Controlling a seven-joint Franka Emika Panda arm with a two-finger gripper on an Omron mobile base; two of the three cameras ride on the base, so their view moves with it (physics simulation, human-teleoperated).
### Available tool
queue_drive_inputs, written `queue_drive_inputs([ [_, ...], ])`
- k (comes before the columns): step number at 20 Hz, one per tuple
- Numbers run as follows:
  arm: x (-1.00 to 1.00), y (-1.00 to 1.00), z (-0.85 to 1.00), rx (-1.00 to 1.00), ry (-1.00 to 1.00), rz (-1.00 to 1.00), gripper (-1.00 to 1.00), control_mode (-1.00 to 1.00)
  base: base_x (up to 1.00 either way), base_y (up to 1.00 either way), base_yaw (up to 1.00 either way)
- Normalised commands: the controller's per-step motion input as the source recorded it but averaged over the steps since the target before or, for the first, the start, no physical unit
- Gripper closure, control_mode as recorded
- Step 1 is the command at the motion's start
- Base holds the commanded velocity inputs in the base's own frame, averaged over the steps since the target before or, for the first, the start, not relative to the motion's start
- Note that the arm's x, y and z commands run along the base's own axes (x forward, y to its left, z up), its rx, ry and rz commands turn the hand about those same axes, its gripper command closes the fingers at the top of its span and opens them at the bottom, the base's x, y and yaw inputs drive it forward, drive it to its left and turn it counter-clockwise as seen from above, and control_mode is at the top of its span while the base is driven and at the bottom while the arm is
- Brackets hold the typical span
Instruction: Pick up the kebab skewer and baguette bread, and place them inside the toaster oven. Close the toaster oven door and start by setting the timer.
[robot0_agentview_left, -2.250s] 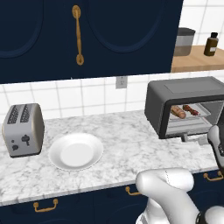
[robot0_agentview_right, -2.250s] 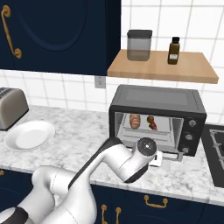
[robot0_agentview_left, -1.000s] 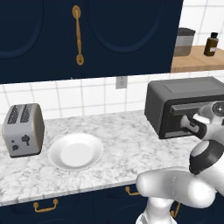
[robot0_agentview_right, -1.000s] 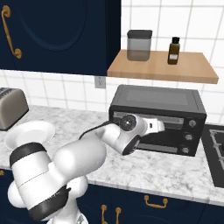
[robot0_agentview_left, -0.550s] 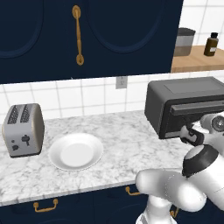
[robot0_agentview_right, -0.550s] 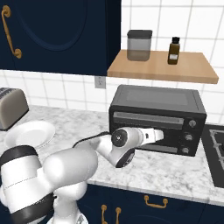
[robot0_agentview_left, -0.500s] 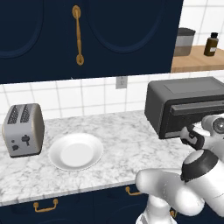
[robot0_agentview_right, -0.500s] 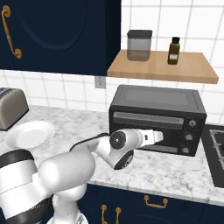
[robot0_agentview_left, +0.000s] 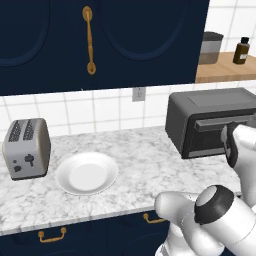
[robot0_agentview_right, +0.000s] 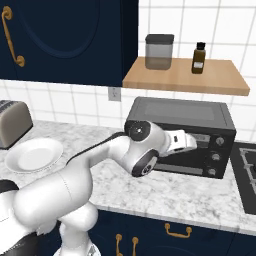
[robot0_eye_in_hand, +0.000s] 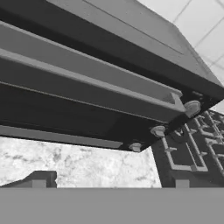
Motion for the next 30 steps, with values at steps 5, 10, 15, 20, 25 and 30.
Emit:
queue_drive_inputs([
  [5, -0.7, -0.7, 0.12, 0.2, 0.13, 0.02, -1.0, -1.0, 0.0, 0.0, 0.0],
  [10, -0.24, -0.52, -0.03, 0.35, -0.26, 0.0, -1.0, -1.0, 0.0, 0.0, 0.0],
  [15, 0.03, -0.42, 0.0, 0.19, -0.53, 0.0, -1.0, -1.0, 0.0, 0.0, 0.0],
  [20, 0.25, -0.27, -0.35, 0.01, -0.39, 0.0, -1.0, -1.0, 0.0, 0.0, 0.0],
  [25, 0.16, -0.13, -0.05, 0.01, -0.3, 0.0, -1.0, -1.0, 0.0, 0.0, 0.0],
  [30, 0.24, -0.21, 0.06, 0.0, -0.05, 0.0, -1.0, -1.0, 0.0, 0.0, 0.0],
])
